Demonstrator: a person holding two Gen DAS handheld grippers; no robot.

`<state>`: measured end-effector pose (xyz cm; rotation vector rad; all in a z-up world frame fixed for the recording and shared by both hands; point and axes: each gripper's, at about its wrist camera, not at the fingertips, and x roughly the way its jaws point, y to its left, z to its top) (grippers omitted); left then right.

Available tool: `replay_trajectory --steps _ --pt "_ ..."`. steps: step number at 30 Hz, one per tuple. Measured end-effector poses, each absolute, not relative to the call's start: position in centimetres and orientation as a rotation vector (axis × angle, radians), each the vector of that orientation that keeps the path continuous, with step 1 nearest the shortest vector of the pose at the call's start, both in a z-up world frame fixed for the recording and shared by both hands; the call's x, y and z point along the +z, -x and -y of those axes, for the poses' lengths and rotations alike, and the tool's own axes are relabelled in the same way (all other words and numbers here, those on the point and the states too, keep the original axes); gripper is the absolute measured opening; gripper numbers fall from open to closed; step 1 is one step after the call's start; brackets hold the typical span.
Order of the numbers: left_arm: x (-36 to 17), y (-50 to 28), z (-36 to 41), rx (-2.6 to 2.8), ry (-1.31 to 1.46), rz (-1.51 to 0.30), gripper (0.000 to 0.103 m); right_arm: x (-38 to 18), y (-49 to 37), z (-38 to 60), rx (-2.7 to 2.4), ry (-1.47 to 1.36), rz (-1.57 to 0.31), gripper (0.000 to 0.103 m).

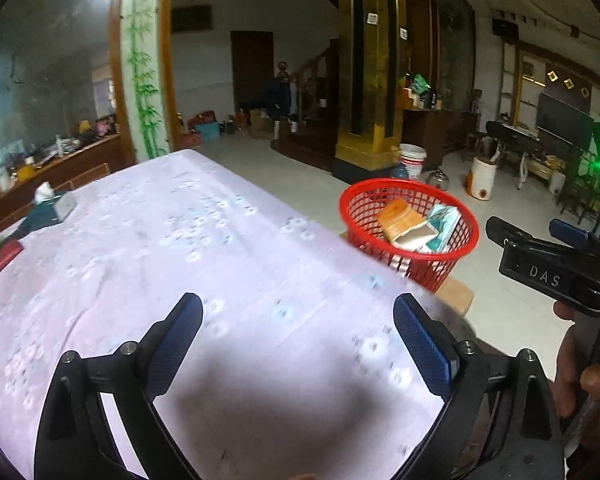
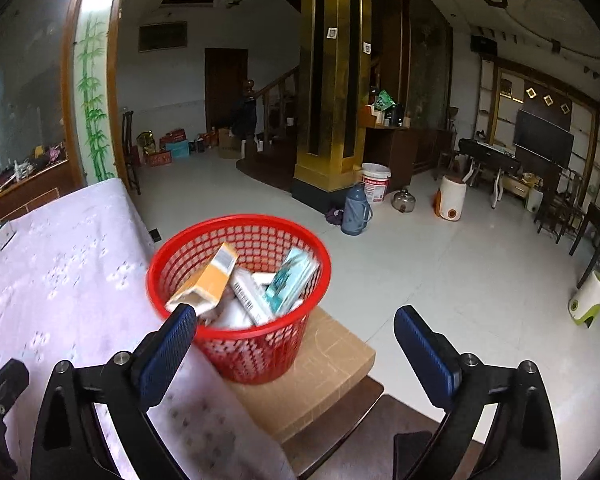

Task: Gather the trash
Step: 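Withdraw both open tools from above the wastebasket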

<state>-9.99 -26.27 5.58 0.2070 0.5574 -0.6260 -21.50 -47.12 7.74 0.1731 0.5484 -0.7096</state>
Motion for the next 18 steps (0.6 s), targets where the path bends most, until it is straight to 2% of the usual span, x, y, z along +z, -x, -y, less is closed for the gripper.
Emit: replay_trajectory --steps 12,18 --pt "4.7 13.6 22.0 -0.473 -0.221 -0.535 0.098 7.7 23.8 43.4 -0.688 -0.149 -0.532 0.101" --pt "4.5 14.2 22.3 -0.424 -0.28 -0.517 0.098 7.8 23.4 42.6 -0.686 -0.141 -0.534 0.101"
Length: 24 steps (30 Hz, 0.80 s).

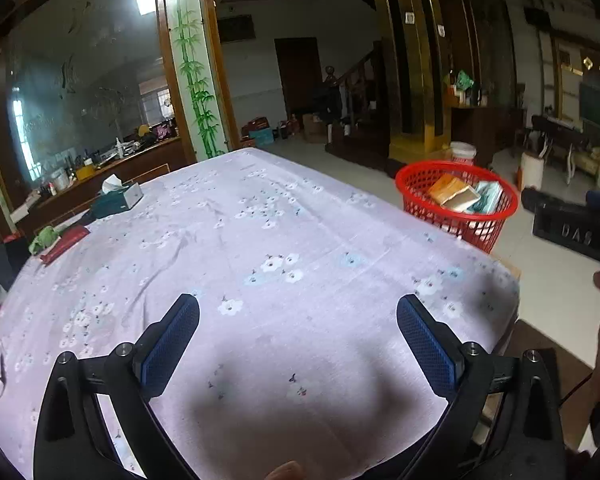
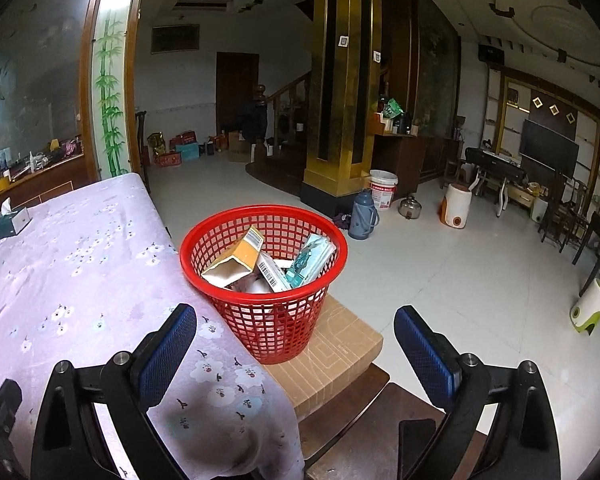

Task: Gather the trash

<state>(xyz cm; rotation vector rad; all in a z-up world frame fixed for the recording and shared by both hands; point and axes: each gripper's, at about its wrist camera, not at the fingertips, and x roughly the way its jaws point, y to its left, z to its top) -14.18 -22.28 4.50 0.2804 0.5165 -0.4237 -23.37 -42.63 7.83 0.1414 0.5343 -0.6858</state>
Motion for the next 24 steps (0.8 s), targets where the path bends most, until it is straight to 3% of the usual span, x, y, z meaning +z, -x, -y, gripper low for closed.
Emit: replay_trajectory --steps 24 --pt "3.52 13.62 22.22 -0.383 -0.311 -0.545 0.098 7.29 22.47 42.15 -0.679 -0.112 -0.552 0.101"
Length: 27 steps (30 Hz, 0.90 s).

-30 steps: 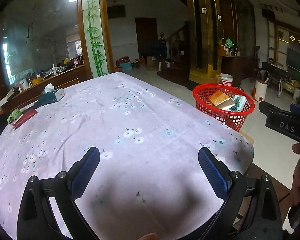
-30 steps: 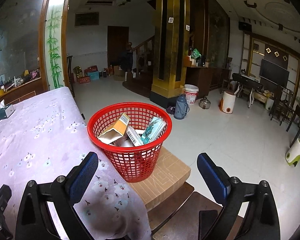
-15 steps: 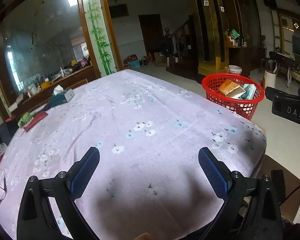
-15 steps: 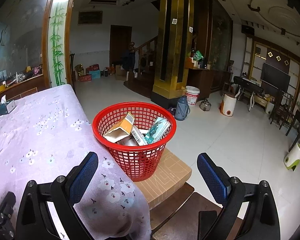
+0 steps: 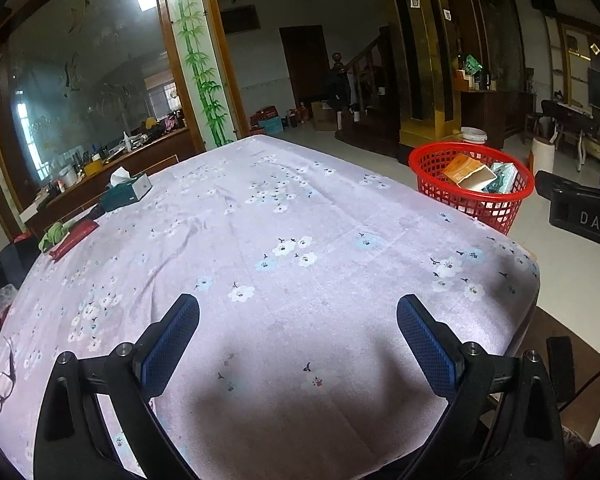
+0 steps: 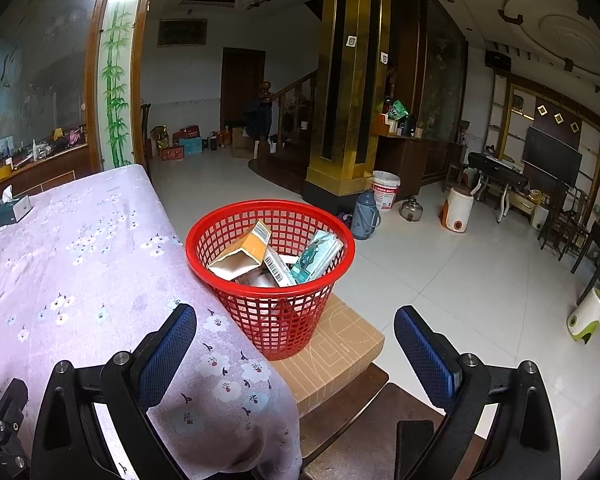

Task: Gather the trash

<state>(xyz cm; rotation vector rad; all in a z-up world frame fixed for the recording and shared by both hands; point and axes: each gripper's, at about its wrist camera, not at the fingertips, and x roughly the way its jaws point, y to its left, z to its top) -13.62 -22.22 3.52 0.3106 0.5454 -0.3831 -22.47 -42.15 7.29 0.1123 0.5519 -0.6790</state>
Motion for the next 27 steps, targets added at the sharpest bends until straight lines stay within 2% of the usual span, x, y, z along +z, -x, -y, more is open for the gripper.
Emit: replay_trajectory --steps 27 --pt "3.48 13.59 21.93 -0.395 -0.292 -0.557 0.098 7.03 21.89 41.93 -0.671 -0.106 -0.562 0.101"
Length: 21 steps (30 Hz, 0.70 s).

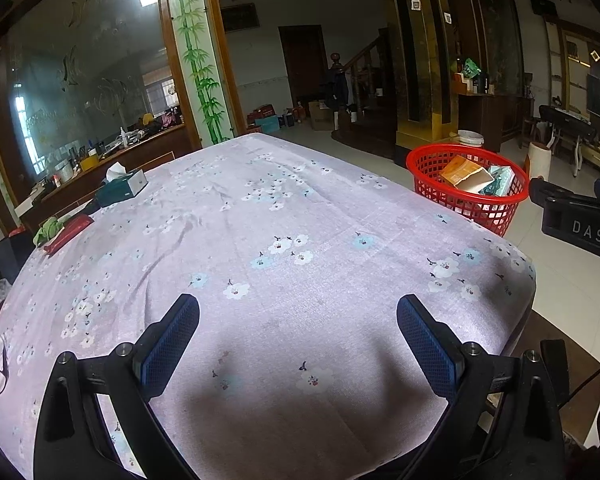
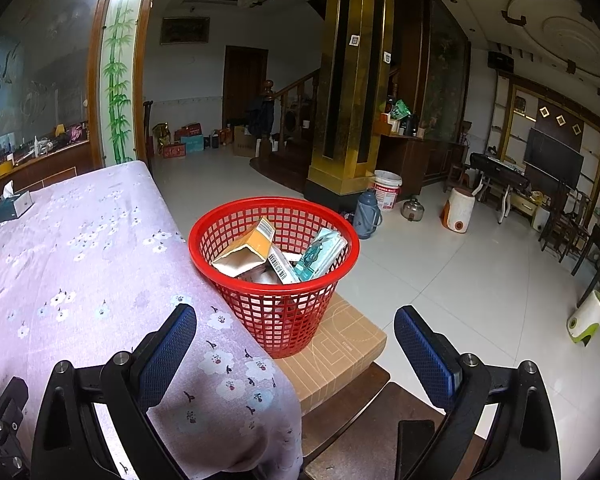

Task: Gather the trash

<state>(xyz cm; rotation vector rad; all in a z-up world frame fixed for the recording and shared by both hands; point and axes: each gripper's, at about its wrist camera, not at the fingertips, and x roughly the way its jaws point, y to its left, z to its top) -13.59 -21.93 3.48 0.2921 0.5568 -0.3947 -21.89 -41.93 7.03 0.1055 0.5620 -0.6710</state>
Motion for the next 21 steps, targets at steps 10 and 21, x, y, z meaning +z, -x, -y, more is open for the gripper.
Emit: replay_trajectory --steps 10,21 --pt "3.47 13.58 21.92 -0.395 -0.291 -0.558 0.098 6.96 21.81 41.92 -0.668 -0.106 -0.564 0.101" --pt "3.46 13.5 21.82 -0.396 -0.29 -0.559 0.098 6.73 21.43 41.96 -0.664 -0.105 -0.569 0.101"
